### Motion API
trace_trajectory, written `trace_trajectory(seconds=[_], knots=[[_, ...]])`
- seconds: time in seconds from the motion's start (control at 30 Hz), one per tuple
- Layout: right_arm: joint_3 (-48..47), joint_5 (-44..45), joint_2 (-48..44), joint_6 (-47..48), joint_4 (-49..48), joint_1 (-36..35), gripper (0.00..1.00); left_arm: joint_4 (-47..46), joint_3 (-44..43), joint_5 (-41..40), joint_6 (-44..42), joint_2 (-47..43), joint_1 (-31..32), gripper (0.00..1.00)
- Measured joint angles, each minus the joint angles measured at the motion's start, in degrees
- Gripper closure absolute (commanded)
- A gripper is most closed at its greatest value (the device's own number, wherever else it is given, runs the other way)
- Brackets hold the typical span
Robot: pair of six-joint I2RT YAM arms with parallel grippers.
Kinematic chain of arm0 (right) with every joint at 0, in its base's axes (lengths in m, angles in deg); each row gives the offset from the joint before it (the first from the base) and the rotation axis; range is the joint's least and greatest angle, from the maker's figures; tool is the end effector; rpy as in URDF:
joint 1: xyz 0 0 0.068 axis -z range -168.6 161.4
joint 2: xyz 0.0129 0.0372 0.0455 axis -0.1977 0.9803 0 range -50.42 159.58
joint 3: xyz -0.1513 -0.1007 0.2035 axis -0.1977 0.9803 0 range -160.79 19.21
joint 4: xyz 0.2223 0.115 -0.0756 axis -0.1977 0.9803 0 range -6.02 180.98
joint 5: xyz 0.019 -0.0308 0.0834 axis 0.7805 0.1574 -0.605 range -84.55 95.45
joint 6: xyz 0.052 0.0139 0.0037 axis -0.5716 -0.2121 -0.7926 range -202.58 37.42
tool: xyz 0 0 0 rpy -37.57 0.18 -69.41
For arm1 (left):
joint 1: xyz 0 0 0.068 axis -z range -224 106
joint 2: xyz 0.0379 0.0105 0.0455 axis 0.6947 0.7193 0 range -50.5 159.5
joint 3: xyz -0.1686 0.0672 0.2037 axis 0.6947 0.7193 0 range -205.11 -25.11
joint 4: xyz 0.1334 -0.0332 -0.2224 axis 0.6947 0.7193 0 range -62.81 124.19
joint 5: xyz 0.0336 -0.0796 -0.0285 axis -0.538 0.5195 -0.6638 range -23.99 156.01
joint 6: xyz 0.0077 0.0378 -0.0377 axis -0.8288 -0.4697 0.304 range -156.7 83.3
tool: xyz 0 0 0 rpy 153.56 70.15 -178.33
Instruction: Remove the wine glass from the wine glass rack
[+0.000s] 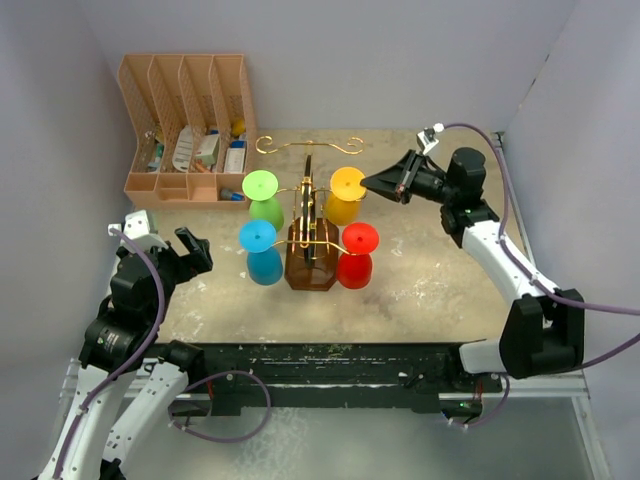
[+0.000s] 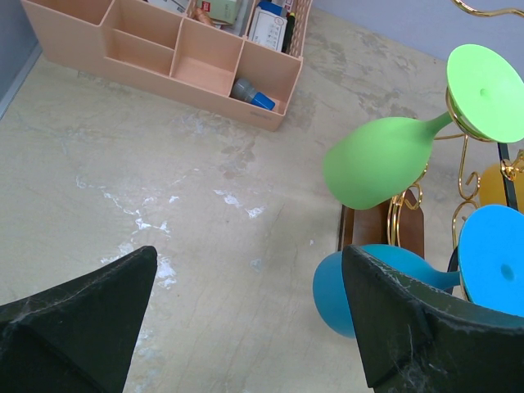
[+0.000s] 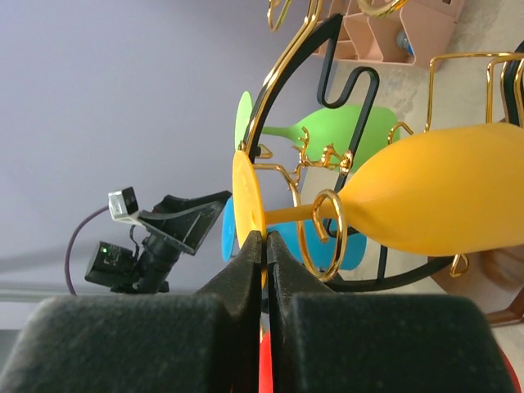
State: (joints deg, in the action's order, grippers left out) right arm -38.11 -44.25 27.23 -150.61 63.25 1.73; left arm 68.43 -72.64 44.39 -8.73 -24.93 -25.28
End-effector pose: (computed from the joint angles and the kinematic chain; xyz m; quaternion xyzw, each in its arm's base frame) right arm 0.3022 0.0790 0.3432 0.0513 0.7036 0.6345 0.3157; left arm 0.0873 -0.0157 0.3393 -0.1727 0.7896 -0.0849 0.5826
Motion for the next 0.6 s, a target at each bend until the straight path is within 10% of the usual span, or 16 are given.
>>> trace_trajectory(seconds=[0.6], knots=[[-5.7, 7.8, 1.4, -0.42, 1.95, -0.07, 1.0, -0.02, 0.0, -0.04, 0.0, -0.07, 0.0, 0.08]])
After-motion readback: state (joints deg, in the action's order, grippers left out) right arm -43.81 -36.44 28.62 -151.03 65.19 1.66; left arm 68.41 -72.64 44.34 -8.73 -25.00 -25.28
